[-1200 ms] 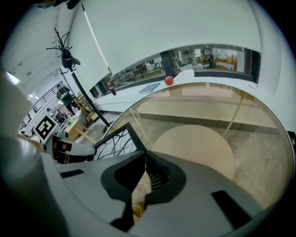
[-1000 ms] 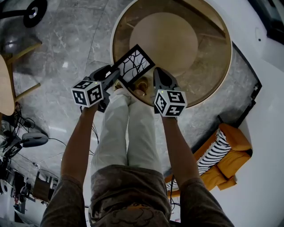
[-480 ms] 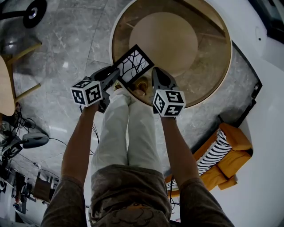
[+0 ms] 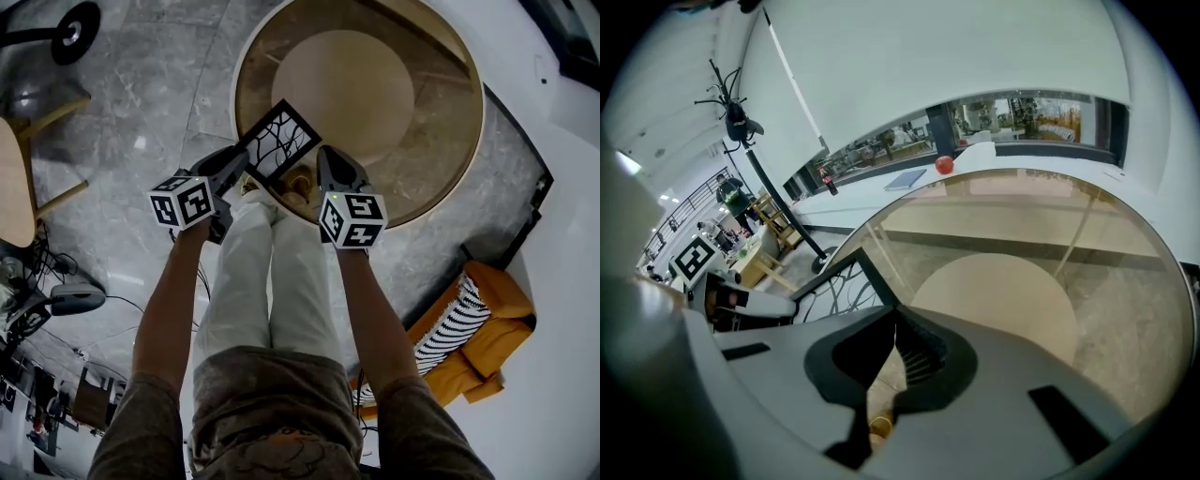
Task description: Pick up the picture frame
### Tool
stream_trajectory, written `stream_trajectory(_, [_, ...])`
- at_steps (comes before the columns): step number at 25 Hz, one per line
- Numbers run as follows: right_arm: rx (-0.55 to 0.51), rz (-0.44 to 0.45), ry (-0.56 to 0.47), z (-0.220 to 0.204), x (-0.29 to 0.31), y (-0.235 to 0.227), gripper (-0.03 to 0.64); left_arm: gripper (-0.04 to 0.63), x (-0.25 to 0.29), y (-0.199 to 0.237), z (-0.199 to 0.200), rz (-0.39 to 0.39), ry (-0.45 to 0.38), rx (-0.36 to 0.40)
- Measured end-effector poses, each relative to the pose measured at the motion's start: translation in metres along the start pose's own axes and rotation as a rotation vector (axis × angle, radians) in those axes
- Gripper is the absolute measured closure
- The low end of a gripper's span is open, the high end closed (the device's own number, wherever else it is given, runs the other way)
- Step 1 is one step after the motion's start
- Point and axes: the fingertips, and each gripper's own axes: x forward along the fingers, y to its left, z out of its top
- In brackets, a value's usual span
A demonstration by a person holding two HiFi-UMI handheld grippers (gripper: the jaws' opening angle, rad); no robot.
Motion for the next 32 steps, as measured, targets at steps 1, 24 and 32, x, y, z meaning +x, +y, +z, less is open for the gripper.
stream_trajectory(1, [0.000, -0.001, -0.001, 0.001, -0.001, 0.001, 0.597, 0.453, -0.002, -0.001, -0.001, 0.000, -0.002, 0.002])
stream_trajectory(24, [0.013, -0.015, -0.024, 0.018, -0.073, 0.030, 0.598, 0.514, -0.038, -0.081, 0.012, -0.084, -0.050, 0.081])
stream_trajectory(32, [0.029, -0.034, -0.075, 0.054, -0.127, 0.037, 0.597, 0.514, -0.072, -0.135, 0.040, -0.057, -0.068, 0.161])
